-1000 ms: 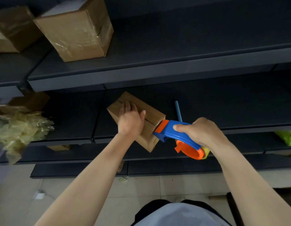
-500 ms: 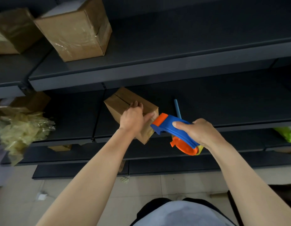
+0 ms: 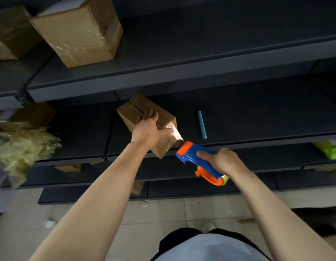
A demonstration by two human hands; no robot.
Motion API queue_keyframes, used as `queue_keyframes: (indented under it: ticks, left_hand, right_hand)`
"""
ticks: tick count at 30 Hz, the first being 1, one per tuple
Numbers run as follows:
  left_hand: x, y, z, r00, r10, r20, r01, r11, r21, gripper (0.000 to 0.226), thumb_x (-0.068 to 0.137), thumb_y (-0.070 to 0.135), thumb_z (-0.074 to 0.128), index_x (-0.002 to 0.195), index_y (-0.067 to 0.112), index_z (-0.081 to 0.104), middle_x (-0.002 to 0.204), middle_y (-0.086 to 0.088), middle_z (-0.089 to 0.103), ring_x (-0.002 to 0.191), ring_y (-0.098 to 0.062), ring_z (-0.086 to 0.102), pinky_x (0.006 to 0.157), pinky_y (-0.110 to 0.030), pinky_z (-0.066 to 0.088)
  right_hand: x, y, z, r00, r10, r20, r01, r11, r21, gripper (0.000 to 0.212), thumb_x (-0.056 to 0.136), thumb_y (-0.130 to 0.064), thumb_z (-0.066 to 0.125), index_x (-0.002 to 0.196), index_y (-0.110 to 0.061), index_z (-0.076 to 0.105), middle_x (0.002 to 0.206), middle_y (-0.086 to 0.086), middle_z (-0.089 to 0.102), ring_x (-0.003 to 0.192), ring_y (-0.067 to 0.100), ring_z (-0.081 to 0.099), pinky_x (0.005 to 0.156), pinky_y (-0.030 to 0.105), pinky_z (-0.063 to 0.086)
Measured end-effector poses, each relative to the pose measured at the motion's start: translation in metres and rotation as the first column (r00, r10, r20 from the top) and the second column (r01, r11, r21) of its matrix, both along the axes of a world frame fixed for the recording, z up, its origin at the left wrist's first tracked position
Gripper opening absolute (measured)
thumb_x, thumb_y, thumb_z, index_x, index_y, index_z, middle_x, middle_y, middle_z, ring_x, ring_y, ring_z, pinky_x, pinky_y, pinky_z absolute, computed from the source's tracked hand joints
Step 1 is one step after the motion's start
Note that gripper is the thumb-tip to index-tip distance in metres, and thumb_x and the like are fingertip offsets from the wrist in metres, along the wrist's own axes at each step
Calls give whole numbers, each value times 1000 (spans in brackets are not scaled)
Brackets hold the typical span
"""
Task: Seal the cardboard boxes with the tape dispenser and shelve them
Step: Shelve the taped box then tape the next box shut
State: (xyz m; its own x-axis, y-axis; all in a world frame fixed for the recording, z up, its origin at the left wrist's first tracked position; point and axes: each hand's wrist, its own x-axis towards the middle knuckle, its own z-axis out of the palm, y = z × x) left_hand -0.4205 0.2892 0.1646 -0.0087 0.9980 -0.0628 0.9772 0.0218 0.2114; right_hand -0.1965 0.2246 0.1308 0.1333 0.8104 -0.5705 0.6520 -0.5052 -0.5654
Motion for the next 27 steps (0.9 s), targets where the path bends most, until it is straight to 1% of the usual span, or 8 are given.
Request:
queue_keyframes:
  ticks: [3,9,12,14,18,21,24,27]
  left_hand:
    - [5,1,-4,1000,4,-23,-3,999,53,80,88,59,48,148,11,25,156,-8,21,143,-24,18,114,-41,22]
    - [5,-3,3,999,-37,-13,38,998,49,69,93,49,47,147,9,28,155,-11,23,143,-23,18,117,-39,16]
    - [6,-8,17,986,-16,167,3,997,75,67,91,47,53,145,11,34,149,-8,36,137,-22,33,108,-32,30]
    - [3,-8,35,954,36,298,-62,995,77,63,89,48,57,140,14,43,135,-5,52,120,-21,51,87,-25,41]
    - [-8,-4,69,846,67,529,-110,993,50,34,85,47,61,107,21,68,91,9,66,85,-8,62,62,-20,42]
    - [-17,-3,79,751,89,654,-121,993,4,20,84,48,63,92,30,67,87,17,62,82,2,57,64,-17,41]
    - [-29,-5,73,697,115,708,-117,992,-46,20,82,49,64,83,29,69,88,12,66,86,-6,61,68,-22,43]
    - [-44,-4,67,623,176,762,-151,983,-104,24,81,49,66,89,27,70,94,7,69,91,-10,63,73,-23,45]
  right_hand:
    - [-20,11,-8,999,30,-28,-30,1000,6,60,77,-68,57,94,-11,61,81,4,63,71,17,61,54,28,40]
    - [-29,18,-3,999,34,-24,-34,999,9,55,76,-67,58,77,-13,54,74,4,61,64,17,60,48,26,38]
    - [-23,18,14,999,43,16,-44,999,13,64,75,-70,58,89,-8,55,74,5,58,62,17,56,47,27,33]
    - [-16,18,35,998,43,35,-45,997,63,67,73,-71,60,92,-7,56,75,5,59,62,18,57,47,27,33]
    - [1,17,94,994,24,107,-47,977,209,57,67,-70,63,75,-14,59,65,3,61,56,16,58,46,25,33]
    - [1,16,132,984,32,178,-75,968,240,54,68,-67,64,70,-14,55,62,3,57,54,16,55,45,25,32]
    - [-8,13,149,969,75,234,-128,967,221,51,72,-63,65,69,-15,52,63,3,56,55,17,54,45,27,33]
    - [-20,14,156,968,98,233,-151,963,223,49,74,-63,65,69,-15,52,64,2,56,56,17,54,46,27,32]
